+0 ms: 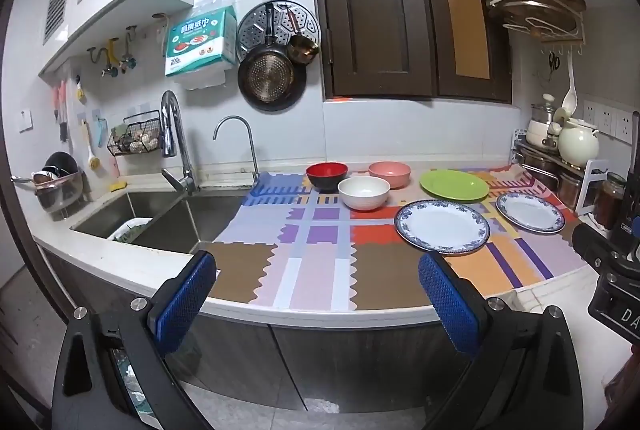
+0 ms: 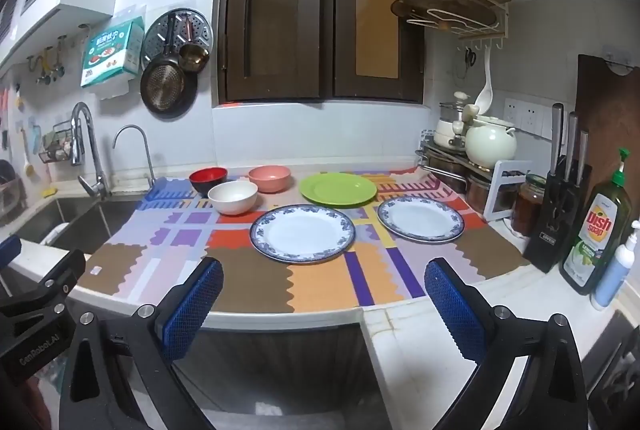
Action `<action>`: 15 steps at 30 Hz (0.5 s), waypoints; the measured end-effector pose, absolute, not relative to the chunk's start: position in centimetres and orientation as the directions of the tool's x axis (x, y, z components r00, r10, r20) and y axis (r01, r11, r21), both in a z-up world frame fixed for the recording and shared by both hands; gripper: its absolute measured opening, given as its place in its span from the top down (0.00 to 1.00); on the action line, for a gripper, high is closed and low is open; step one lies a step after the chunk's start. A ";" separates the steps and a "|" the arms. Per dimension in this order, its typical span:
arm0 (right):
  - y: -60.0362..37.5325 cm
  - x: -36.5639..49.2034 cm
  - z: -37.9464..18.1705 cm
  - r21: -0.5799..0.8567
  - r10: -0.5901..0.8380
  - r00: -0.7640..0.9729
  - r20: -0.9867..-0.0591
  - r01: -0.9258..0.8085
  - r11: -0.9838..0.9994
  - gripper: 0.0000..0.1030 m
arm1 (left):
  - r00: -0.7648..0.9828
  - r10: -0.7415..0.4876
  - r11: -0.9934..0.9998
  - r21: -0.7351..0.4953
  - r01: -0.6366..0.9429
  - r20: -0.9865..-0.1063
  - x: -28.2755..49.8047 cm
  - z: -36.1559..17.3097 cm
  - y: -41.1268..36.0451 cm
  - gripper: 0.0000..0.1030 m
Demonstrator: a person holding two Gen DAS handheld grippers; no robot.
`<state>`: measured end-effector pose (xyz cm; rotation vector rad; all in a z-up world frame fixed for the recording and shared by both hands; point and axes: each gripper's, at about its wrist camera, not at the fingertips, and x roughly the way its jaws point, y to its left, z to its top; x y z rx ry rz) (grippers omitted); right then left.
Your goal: Organize plates and bowls
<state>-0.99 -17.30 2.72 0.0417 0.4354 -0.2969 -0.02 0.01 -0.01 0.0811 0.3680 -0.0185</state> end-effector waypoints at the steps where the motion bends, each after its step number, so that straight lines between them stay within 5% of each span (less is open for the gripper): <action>1: -17.3 -1.1 2.8 -0.022 -0.274 0.865 -0.421 0.293 0.956 0.01 | 0.933 -0.006 0.996 0.076 0.036 -0.360 0.0 0.0 0.0 0.00; 15: -17.3 -1.4 3.0 -0.019 -0.253 0.871 -0.420 0.270 0.963 0.01 | 0.934 -0.007 0.997 0.070 0.035 -0.356 -0.3 1.1 -0.6 0.00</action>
